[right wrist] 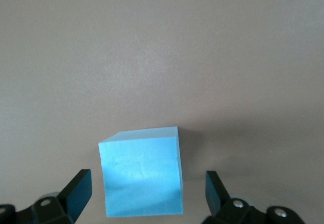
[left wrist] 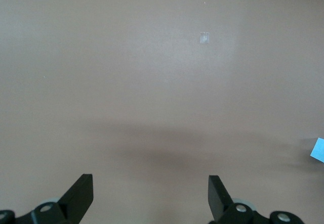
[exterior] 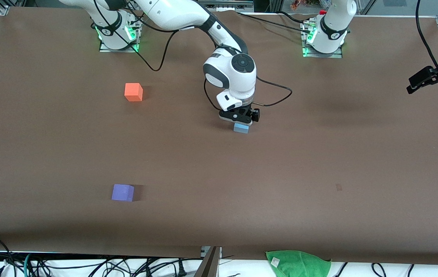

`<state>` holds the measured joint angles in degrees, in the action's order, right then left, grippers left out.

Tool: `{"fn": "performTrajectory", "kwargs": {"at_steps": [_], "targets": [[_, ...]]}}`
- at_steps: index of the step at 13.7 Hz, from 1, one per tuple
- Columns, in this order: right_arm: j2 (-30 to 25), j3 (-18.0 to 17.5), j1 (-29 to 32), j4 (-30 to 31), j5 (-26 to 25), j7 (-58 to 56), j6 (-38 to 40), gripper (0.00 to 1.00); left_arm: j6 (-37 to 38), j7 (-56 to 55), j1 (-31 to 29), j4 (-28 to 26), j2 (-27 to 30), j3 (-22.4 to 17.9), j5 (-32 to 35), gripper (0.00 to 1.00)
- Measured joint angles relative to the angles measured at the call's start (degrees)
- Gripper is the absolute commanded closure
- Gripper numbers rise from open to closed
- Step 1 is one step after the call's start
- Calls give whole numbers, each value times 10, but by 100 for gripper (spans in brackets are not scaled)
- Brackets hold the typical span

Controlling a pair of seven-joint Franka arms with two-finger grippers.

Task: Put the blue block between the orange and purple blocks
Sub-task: 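Close the right gripper on the light blue cube and lift it, then carry the cube with the right gripper between the orange and purple cubes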

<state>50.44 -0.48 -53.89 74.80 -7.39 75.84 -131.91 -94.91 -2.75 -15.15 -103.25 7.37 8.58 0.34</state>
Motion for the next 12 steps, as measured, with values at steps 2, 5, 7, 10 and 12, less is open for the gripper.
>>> {"fn": "performTrajectory", "kwargs": {"at_steps": [2, 5, 7, 10, 12], "targets": [[10, 3, -7, -6, 0, 0, -2, 1, 0, 0, 0, 0, -2, 1, 0, 0], [18, 4, -11, -9, -1, 0, -2, 37, 0, 0, 0, -1, -3, 1, 0, 0], [18, 5, -11, -9, -1, 0, -2, 61, 0, 0, 0, -2, -4, 2, 0, 0], [18, 7, -11, -13, -1, 0, -2, 62, 0, 0, 0, -3, -7, 3, 0, 0], [17, 22, -11, -20, -1, -3, 9, 62, 0, 0, 0, -3, -8, 3, 0, 0]]}}
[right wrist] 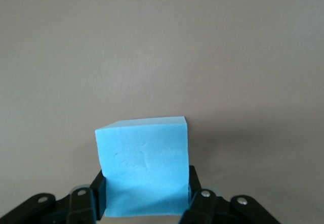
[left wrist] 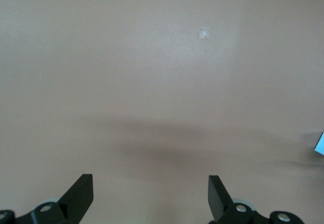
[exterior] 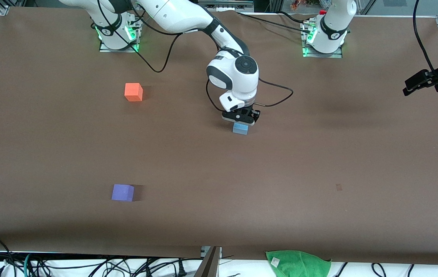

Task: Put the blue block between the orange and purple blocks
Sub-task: 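Carry the cube with the right gripper between the orange and purple cubes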

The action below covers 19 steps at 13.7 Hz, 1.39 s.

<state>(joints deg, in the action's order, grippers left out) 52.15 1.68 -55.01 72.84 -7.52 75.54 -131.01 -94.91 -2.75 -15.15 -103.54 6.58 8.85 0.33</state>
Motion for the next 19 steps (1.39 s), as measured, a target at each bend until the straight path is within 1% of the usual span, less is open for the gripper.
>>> {"fn": "performTrajectory", "kwargs": {"at_steps": [2, 3, 6, 7, 9, 12, 14, 17, 19], "targets": [[-13, 23, 10, -12, 2, -41, 56, 62, 0, 0, 0, 0, 0, 0, 0, 0], [-28, 27, 29, -17, 7, -86, 95, 62, 0, 0, 0, 0, -1, 0, 0, 0], [-93, 34, 109, -18, 34, -258, 234, 62, 0, 0, 0, 0, -2, 0, 0, 0], [-115, 35, 141, -12, 37, -314, 265, 62, 0, 0, 0, 0, -2, 0, 0, 0], [-157, 37, 203, 26, 42, -416, 285, 62, 0, 0, 0, 0, -3, 0, 0, 0], [-207, 39, 295, 113, 67, -558, 269, 62, 0, 0, 0, 0, -3, 0, 0, 0], [-236, 40, 338, 179, 79, -603, 225, 62, 0, 0, 0, 0, -3, 0, 0, 0], [-275, 45, 346, 292, 80, -608, 127, 62, 0, 0, 0, -1, -5, 0, 0, 0], [-292, 47, 345, 361, 81, -608, 64, 62, 0, 0, 0, -1, -5, 0, 0, 0]]}}
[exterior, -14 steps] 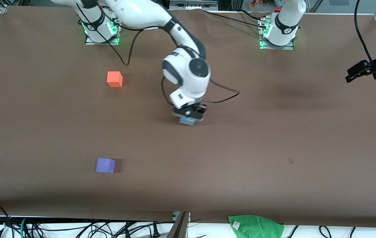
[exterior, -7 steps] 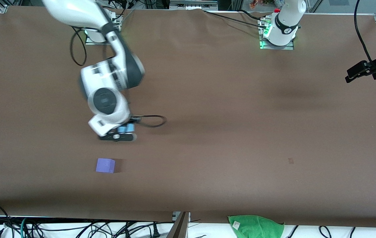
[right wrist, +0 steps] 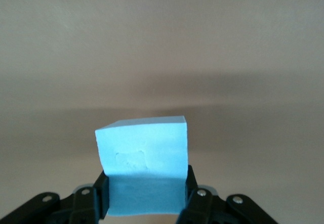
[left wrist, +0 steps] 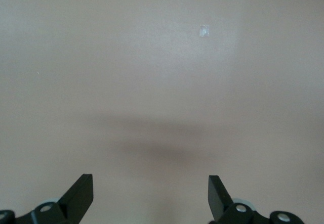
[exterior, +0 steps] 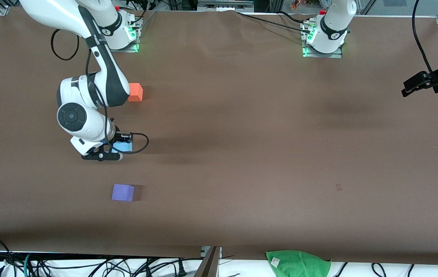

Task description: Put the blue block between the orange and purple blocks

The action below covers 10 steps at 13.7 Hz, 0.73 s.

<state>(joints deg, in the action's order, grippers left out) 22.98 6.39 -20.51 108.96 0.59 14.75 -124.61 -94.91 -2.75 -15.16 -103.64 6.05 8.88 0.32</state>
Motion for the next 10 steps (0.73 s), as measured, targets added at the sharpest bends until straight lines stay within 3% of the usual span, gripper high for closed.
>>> {"fn": "performTrajectory", "kwargs": {"at_steps": [3, 7, 8, 9, 10], "targets": [[-7, 7, 0, 90, 31, 0, -105, 62, 0, 0, 0, 0, 0, 0, 0, 0], [-8, 9, 0, 133, 37, 0, -170, 62, 0, 0, 0, 0, 0, 0, 0, 0], [-8, 9, 0, 138, 37, 0, -180, 55, 0, 0, 0, 0, 0, 0, 0, 0], [-8, 9, 0, 142, 37, 1, -187, 12, 0, 0, 0, 0, 0, 0, 0, 0], [-8, 9, 0, 144, 37, 1, -189, 0, 0, 0, 0, 0, 0, 0, 0, 0]]}}
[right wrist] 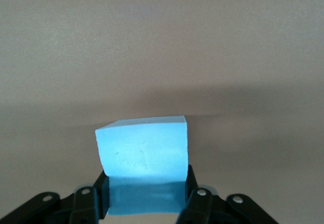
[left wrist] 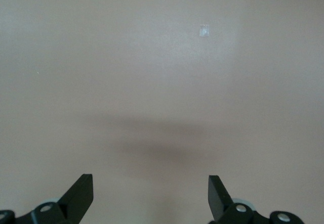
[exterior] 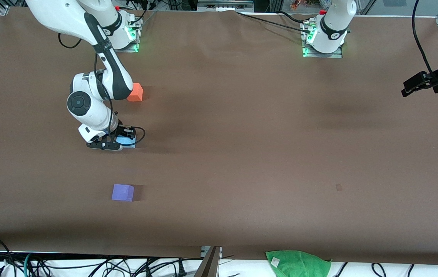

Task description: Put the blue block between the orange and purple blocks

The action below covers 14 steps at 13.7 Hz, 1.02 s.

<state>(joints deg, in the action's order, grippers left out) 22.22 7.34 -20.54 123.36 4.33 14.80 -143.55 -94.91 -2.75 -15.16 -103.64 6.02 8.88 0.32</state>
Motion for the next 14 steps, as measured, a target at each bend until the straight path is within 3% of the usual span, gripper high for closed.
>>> {"fn": "performTrajectory", "kwargs": {"at_steps": [3, 5, 9, 14], "targets": [[-5, 2, 0, -5, 0, 0, 2, 0, 0, 0, 0, 0, 0, 0, 0, 0], [-17, 12, -1, -34, 0, -2, 50, 0, 0, 0, 0, 0, 0, 0, 0, 0], [-40, 56, -1, -154, 0, -88, 232, 0, 0, 0, 0, 0, 0, 0, 0, 0], [-53, 116, -1, -357, 0, -193, 502, 0, 0, 0, 0, 0, 0, 0, 0, 0]]}}
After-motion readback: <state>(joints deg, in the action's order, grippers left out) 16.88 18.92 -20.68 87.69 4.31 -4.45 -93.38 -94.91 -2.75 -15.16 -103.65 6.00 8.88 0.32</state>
